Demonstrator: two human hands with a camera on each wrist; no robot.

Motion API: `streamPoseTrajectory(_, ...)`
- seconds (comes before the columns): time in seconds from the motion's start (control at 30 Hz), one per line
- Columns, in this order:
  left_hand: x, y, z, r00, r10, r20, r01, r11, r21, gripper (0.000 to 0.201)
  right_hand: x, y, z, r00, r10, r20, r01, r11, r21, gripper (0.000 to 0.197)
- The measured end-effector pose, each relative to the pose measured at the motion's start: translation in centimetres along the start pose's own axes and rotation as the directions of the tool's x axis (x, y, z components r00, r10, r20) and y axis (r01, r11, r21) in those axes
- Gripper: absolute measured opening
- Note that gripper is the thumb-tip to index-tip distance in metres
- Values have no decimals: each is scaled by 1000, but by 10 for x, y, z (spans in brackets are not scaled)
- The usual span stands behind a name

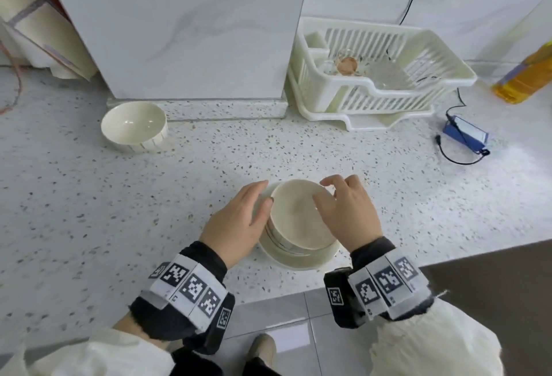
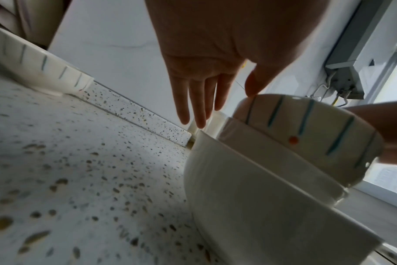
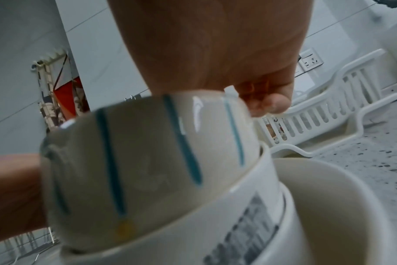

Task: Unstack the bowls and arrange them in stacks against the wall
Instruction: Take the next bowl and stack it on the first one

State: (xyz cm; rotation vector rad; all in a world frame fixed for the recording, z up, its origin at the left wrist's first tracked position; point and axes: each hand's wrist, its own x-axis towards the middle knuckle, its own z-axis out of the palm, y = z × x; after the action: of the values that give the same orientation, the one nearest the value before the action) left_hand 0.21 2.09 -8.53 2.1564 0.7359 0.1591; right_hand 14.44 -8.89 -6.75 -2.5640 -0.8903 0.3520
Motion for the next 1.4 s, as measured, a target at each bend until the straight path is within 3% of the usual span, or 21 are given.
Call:
streamPoseTrajectory(0.17, -8, 7, 8, 1000, 16, -23, -17, 999, -38, 43, 4, 11, -4, 994, -47, 94, 60, 990, -131, 30)
streamPoseTrajectory(0.3, -14, 13, 10, 997, 2, 78, 0, 1000, -31, 77, 5, 21, -4, 980, -87, 181, 122, 974, -190, 27)
streamPoseTrajectory(0.43, -16, 15, 10, 995, 8, 97, -2, 998, -60, 100, 6, 23, -7, 977, -138, 161, 170, 964, -203, 28)
streamPoseTrajectory(0.7, -11, 15, 3, 999, 24, 44, -23, 999, -35, 107, 3, 13, -28, 982, -162, 100, 166, 985, -38, 30)
streamPoseTrajectory(0.9, -4, 2, -35, 993, 49, -110, -69, 981, -181, 93, 5, -40, -37, 985, -131, 114, 100, 965, 244, 25)
streamPoseTrajectory(1.07, 8, -43, -76, 968, -39, -248, 0, 988, -156, 52, 22, -106, -7, 971, -91, 221, -26, 878, 478, 22)
streamPoseTrajectory(1.2, 13, -96, -119, 946, -89, -310, 49, 990, -135, 38, 41, -161, 36, 957, -69, 281, -89, 855, 511, 27)
streamPoseTrajectory(1.4, 23, -169, -177, 915, -230, -332, 183, 969, -168, 32, 75, -226, 96, 946, -30, 324, -146, 850, 506, 32)
